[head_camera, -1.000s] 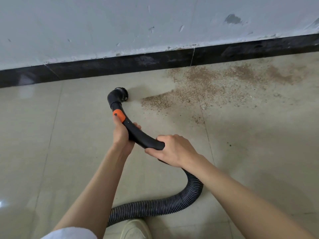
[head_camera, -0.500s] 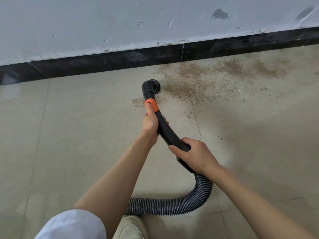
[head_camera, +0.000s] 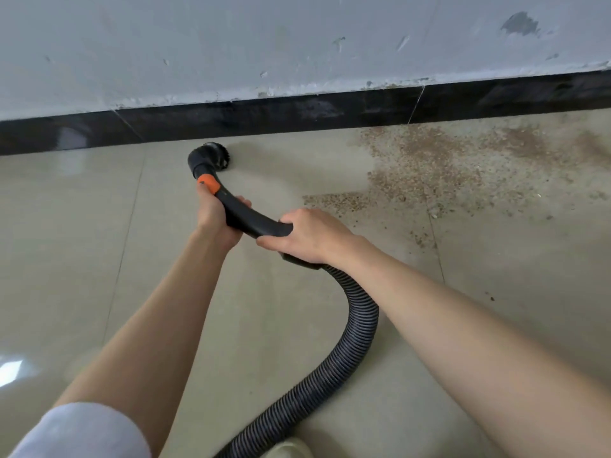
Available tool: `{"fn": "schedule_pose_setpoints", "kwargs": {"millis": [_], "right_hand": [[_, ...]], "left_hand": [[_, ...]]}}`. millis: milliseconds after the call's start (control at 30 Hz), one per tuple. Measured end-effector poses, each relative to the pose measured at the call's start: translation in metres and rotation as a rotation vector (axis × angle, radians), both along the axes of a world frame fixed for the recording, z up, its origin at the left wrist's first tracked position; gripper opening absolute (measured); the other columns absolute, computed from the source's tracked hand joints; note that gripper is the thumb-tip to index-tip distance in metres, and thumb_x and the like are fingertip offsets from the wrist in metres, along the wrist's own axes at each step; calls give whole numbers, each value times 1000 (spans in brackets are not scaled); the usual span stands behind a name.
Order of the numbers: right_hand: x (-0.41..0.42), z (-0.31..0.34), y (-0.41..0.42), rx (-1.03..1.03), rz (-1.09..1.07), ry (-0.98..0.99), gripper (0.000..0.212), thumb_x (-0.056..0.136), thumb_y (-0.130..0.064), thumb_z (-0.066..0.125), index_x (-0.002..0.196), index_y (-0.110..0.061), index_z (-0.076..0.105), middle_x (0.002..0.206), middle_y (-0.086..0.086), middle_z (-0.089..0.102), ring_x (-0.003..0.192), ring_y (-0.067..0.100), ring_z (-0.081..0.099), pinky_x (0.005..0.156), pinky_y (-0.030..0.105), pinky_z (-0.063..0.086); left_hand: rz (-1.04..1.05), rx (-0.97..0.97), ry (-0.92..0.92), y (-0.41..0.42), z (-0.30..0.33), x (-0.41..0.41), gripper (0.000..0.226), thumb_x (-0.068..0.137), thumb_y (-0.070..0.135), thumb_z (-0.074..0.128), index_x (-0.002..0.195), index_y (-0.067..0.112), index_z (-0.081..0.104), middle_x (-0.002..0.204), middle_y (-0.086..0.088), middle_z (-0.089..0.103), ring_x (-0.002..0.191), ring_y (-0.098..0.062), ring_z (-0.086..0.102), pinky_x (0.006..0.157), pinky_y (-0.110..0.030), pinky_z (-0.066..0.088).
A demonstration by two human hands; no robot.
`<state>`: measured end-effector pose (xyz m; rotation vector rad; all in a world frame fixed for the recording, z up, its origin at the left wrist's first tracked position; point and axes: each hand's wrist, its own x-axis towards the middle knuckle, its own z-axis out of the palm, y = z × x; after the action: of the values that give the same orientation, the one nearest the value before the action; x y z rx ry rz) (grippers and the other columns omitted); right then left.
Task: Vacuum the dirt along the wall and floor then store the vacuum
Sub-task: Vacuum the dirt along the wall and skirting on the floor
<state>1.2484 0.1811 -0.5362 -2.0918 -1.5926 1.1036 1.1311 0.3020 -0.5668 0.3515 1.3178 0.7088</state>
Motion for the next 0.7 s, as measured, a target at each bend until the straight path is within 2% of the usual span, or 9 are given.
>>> {"fn": "schedule_pose_setpoints", "kwargs": {"millis": [67, 167, 333, 400, 533, 633, 700], "right_hand": [[2, -4, 10, 6, -36, 14, 41, 81, -64, 59, 72, -24, 56, 82, 0, 70, 76, 22, 64, 64, 32, 48], [12, -10, 2, 23, -117, 31, 43, 80, -63, 60, 76, -20, 61, 79, -1, 70, 74, 21, 66, 69, 36, 53], [38, -15, -55, 13, -295, 15, 39, 84, -59, 59, 77, -20, 58, 72, -3, 69, 68, 20, 64, 61, 35, 49], [45, -17, -82, 13, -399, 12, 39, 83, -59, 58, 75, -20, 57, 70, -3, 67, 68, 21, 63, 61, 37, 50], [60, -19, -110, 36, -571, 126, 37, 83, -55, 61, 72, -20, 59, 63, -4, 65, 64, 19, 63, 66, 41, 53], [60, -15, -108, 71, -572, 170, 37, 84, -53, 62, 72, -19, 59, 65, -2, 66, 65, 20, 64, 66, 41, 53], [51, -10, -102, 87, -505, 129, 38, 84, -55, 61, 72, -19, 57, 69, 1, 66, 68, 22, 63, 64, 39, 51]], "left_hand": [[-13, -8, 15, 13, 1, 7, 47, 90, 60, 44, 90, 12, 46, 53, -2, 47, 48, -14, 49, 47, -22, 45], [-85, -15, 31, 13, 1, 28, 50, 91, 61, 40, 95, 12, 47, 57, -3, 49, 51, -16, 51, 50, -25, 46], [-247, -22, -10, -28, -5, 81, 55, 92, 63, 37, 86, 9, 45, 52, -4, 49, 47, -16, 50, 49, -25, 44], [-345, -27, -24, -46, -6, 104, 54, 92, 62, 36, 85, 9, 46, 53, -5, 49, 48, -17, 50, 51, -27, 45], [-498, 32, 50, -68, -3, 138, 52, 95, 59, 33, 89, 10, 47, 64, -7, 53, 54, -20, 53, 57, -31, 48], [-491, 70, 75, -68, 5, 138, 49, 96, 57, 32, 87, 11, 45, 63, -7, 51, 55, -19, 52, 58, -31, 48], [-419, 86, 71, -63, 12, 122, 50, 95, 58, 33, 84, 11, 44, 55, -5, 52, 50, -18, 52, 55, -29, 47]]}}
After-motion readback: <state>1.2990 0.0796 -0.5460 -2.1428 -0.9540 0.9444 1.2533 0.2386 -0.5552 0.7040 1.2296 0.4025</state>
